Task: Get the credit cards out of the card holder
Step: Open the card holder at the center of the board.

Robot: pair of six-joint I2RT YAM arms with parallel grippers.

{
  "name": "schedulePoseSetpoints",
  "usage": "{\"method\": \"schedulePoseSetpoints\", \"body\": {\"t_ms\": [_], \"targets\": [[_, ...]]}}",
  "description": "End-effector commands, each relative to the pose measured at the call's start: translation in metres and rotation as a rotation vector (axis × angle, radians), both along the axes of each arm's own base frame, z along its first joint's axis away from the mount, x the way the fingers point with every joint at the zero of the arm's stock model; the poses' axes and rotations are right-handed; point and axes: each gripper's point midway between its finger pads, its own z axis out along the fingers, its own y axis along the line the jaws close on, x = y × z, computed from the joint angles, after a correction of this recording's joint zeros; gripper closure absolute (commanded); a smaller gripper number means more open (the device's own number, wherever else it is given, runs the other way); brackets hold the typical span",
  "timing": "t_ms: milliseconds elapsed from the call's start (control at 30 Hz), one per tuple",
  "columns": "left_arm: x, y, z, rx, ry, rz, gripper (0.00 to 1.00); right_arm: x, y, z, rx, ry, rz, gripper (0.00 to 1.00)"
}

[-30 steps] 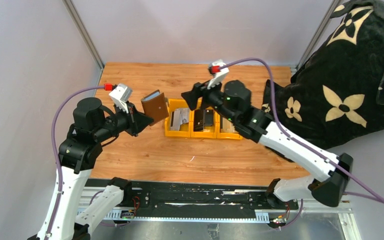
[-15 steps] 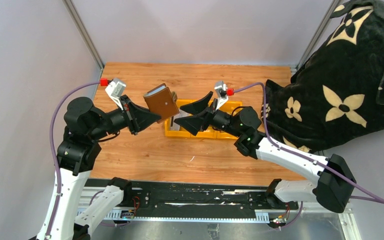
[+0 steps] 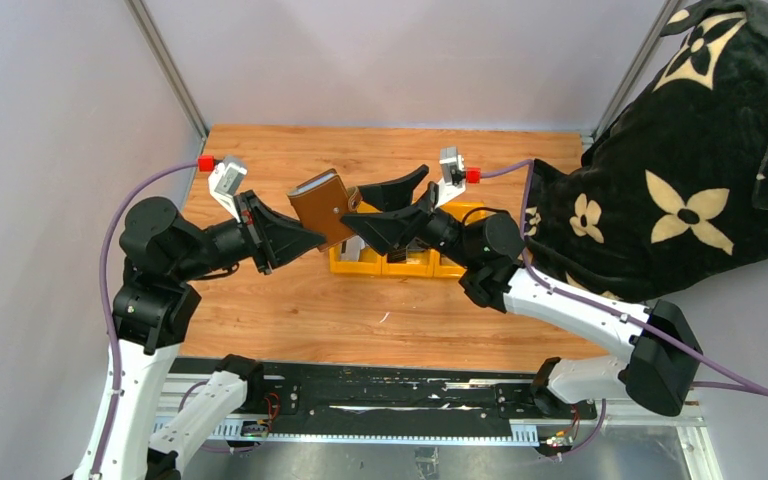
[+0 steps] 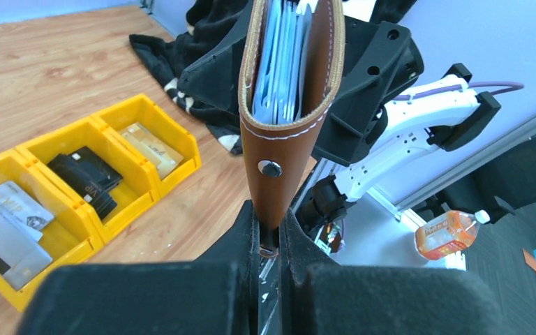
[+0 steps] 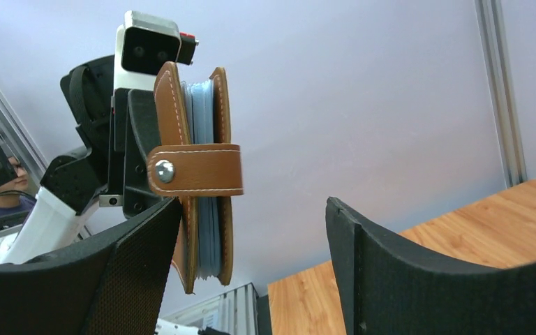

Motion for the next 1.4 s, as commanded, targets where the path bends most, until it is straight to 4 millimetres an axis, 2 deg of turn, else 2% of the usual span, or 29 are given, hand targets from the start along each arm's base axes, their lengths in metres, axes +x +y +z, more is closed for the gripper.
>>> {"method": "schedulePoseSetpoints", "body": {"t_ms": [0, 200, 367, 567, 667, 800, 833, 867, 900, 933, 967, 1000, 1033, 1167, 1267, 1367], "targets": [[-0.022, -0.006, 0.023, -0.062, -0.052, -0.101, 1.00, 0.006, -0.001, 0.026, 0.071, -0.042, -0.057, 0.24], [-0.026, -0.006, 0.022, -0.059, -0.043, -0.118, 1.00, -0.001, -0.010, 0.046, 0.155, -0.046, -0.028, 0.38], [-0.027, -0.006, 0.022, -0.063, -0.041, -0.121, 1.00, 0.008, -0.028, 0.058, 0.251, 0.027, -0.054, 0.47], [-0.029, -0.007, 0.022, -0.067, -0.037, -0.129, 1.00, 0.015, -0.036, 0.057, 0.282, 0.100, -0.080, 0.58], [-0.029, -0.007, 0.022, -0.067, -0.040, -0.128, 1.00, 0.015, -0.035, 0.057, 0.291, 0.114, -0.063, 0.71], [-0.030, -0.006, 0.022, -0.065, -0.042, -0.125, 1.00, 0.015, -0.035, 0.055, 0.285, 0.148, -0.046, 0.96], [-0.029, -0.006, 0.021, -0.062, -0.047, -0.123, 1.00, 0.015, -0.035, 0.054, 0.278, 0.153, -0.045, 1.00], [-0.029, -0.006, 0.019, -0.056, -0.050, -0.119, 1.00, 0.015, -0.036, 0.054, 0.273, 0.156, -0.048, 1.00], [-0.029, -0.005, 0.017, -0.048, -0.058, -0.114, 0.93, 0.014, -0.038, 0.055, 0.269, 0.159, -0.047, 1.00], [-0.028, -0.004, 0.014, -0.034, -0.063, -0.111, 0.69, 0.012, -0.038, 0.057, 0.258, 0.155, -0.041, 1.00], [-0.027, -0.003, 0.009, -0.014, -0.063, -0.104, 0.53, 0.011, -0.039, 0.059, 0.247, 0.152, -0.037, 1.00], [-0.024, -0.001, 0.002, 0.014, -0.066, -0.086, 0.26, 0.007, -0.036, 0.060, 0.212, 0.140, -0.017, 1.00], [-0.020, 0.002, -0.006, 0.046, -0.062, -0.060, 0.18, 0.002, -0.033, 0.062, 0.171, 0.127, 0.002, 1.00], [-0.013, 0.011, -0.024, 0.145, -0.105, -0.007, 0.09, -0.007, -0.018, 0.055, -0.062, 0.066, 0.016, 1.00], [-0.023, 0.012, -0.027, 0.169, -0.145, -0.040, 0.08, -0.005, -0.020, 0.046, -0.169, 0.053, -0.021, 1.00], [-0.023, 0.015, -0.032, 0.190, -0.186, -0.024, 0.08, -0.008, -0.021, 0.043, -0.226, 0.025, -0.031, 1.00]]}}
